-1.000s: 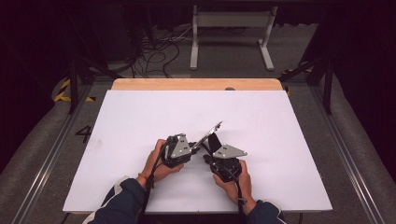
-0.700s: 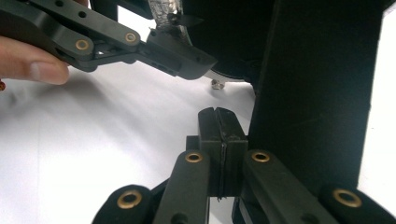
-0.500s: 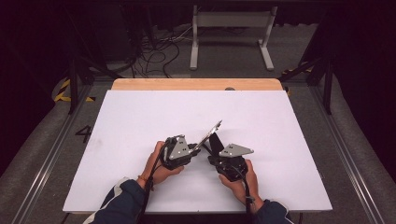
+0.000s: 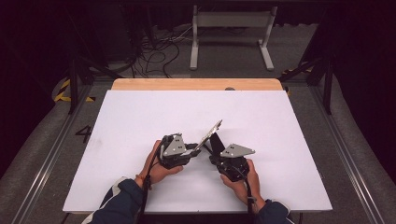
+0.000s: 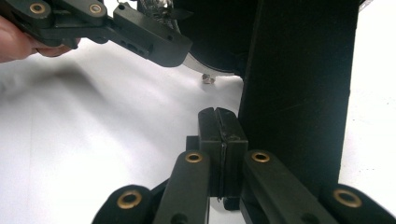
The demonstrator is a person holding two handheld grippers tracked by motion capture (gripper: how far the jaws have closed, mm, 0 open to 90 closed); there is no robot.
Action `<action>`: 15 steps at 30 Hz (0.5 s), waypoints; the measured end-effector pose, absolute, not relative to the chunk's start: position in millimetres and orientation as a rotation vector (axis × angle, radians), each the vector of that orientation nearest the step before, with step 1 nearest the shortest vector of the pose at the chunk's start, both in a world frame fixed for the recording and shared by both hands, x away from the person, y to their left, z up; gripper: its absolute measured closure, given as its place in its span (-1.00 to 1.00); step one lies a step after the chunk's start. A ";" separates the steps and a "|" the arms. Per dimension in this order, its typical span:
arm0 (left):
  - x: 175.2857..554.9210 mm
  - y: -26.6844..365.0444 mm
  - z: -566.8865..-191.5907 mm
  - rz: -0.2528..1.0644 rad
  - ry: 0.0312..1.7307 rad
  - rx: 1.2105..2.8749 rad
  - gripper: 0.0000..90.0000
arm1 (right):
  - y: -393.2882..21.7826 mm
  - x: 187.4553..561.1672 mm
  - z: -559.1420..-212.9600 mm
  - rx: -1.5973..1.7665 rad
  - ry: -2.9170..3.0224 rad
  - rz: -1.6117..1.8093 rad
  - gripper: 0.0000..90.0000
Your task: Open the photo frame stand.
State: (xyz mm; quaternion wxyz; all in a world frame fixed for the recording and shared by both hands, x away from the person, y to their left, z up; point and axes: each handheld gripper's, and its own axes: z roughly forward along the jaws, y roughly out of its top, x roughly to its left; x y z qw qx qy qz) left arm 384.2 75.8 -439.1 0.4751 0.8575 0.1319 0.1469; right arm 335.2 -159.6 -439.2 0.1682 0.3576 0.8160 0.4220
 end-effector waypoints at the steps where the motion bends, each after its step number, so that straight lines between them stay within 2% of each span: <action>1: 384.9 75.3 -440.1 0.355 0.328 2.107 0.57 | -159.3 335.5 -439.9 1.021 2.322 1.197 1.00; 10: 387.6 69.5 -444.5 0.358 0.351 2.111 0.49 | -157.9 336.1 -443.3 1.029 2.324 1.180 1.00; 15: 387.4 71.2 -442.6 0.357 0.333 2.107 0.53 | -159.8 335.6 -443.1 1.032 2.320 1.180 1.00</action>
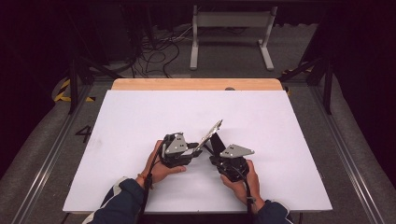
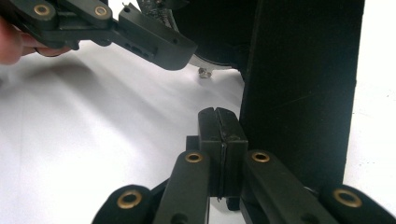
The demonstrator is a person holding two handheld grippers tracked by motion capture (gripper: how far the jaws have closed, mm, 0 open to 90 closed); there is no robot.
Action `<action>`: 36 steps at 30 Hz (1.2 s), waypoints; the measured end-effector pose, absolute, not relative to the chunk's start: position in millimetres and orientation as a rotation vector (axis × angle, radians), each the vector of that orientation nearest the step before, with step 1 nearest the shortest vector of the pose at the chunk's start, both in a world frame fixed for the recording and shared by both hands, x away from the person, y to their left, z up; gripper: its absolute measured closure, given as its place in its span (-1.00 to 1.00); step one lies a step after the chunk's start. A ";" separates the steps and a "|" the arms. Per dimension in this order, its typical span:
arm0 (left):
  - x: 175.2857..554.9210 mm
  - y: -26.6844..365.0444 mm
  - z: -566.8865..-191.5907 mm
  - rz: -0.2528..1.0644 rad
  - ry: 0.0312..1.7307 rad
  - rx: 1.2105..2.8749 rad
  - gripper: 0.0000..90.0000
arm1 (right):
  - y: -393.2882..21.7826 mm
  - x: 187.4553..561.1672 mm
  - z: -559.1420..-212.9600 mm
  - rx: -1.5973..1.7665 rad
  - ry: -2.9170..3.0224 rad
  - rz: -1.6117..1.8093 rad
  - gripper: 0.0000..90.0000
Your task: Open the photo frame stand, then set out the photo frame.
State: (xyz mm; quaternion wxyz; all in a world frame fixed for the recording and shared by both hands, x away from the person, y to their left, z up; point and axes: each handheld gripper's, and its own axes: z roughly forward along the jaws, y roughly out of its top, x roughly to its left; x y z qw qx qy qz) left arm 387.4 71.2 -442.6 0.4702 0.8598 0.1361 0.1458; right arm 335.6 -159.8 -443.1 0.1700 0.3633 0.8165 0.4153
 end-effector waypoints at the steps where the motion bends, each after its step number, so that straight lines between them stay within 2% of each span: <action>1: 387.4 71.2 -442.4 0.361 0.331 2.110 0.53 | -159.9 335.6 -443.1 1.032 2.320 1.180 1.00; 11: 388.7 73.0 -443.9 0.330 0.332 2.096 0.52 | -160.5 335.3 -443.4 1.037 2.323 1.177 1.00; 36: 382.0 70.3 -439.4 0.386 0.281 2.138 0.60 | -166.9 330.7 -442.1 1.047 2.305 1.131 1.00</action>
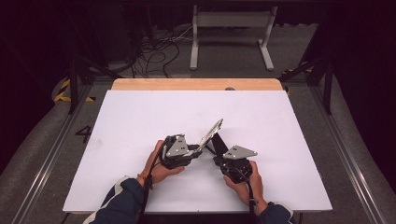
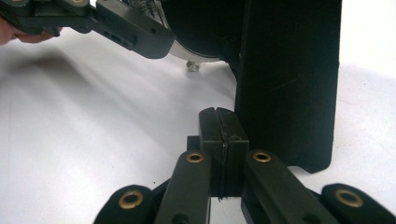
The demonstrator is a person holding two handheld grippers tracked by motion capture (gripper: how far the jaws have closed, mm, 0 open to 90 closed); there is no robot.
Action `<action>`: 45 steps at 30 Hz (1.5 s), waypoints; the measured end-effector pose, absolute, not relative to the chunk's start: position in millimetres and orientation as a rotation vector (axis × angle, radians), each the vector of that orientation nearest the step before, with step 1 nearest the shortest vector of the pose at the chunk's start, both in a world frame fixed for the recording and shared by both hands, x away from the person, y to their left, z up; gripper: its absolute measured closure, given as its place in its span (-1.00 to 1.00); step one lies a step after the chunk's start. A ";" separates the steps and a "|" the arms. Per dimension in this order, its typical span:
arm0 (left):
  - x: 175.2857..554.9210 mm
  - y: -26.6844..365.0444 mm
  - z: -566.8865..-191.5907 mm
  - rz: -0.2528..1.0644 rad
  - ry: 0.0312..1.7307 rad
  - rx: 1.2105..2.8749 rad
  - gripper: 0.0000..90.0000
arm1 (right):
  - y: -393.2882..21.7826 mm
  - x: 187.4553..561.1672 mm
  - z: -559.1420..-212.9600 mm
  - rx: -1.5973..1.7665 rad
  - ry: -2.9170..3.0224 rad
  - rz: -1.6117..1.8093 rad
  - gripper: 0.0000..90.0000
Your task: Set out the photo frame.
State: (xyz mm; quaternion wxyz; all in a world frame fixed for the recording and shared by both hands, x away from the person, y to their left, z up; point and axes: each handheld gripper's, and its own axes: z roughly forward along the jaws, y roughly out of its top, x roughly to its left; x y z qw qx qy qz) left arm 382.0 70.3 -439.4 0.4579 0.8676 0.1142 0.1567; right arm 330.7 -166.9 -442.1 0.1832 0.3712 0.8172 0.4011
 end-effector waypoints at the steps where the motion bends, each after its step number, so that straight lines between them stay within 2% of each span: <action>1: 382.0 70.3 -439.4 0.386 0.281 2.138 0.60 | -166.9 330.7 -442.1 1.047 2.305 1.131 1.00; 16: 376.3 65.9 -436.5 0.406 0.251 2.156 0.60 | -172.3 332.2 -441.9 1.043 2.311 1.126 1.00; 45: 377.3 61.4 -439.7 0.343 0.271 2.132 0.54 | -185.5 340.1 -448.2 1.050 2.330 1.094 1.00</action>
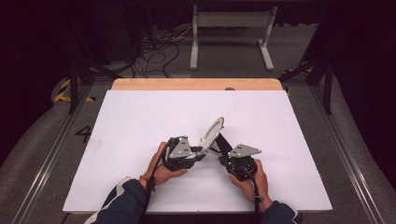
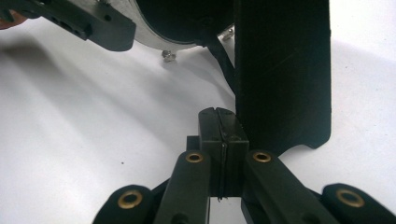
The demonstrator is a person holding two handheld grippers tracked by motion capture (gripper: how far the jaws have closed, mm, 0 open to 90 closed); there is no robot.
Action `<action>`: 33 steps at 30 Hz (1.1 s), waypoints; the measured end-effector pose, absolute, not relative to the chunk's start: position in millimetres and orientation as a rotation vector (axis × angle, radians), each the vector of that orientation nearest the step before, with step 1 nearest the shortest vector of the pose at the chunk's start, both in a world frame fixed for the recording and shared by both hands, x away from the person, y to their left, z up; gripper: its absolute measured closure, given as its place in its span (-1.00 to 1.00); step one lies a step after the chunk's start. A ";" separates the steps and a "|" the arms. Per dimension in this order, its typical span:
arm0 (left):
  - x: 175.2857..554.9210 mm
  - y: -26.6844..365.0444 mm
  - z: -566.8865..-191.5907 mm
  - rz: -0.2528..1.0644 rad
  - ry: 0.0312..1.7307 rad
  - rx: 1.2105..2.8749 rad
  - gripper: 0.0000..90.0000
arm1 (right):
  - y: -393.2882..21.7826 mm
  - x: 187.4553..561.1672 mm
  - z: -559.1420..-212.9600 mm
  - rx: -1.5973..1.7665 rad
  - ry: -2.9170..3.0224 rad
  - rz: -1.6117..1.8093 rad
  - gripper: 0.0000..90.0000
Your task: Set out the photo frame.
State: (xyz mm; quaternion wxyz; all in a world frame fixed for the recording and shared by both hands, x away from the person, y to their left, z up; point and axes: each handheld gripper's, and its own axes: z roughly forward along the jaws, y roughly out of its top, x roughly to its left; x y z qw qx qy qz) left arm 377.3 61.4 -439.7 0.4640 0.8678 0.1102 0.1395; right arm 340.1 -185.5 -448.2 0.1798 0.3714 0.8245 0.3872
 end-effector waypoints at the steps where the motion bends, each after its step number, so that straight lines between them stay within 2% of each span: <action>1: 377.4 61.1 -440.0 0.340 0.272 2.132 0.54 | -185.5 340.1 -448.2 1.050 2.330 1.094 1.00; 33: 374.7 49.5 -442.4 0.312 0.289 2.107 0.55 | -203.6 352.5 -453.7 1.085 2.287 1.089 1.00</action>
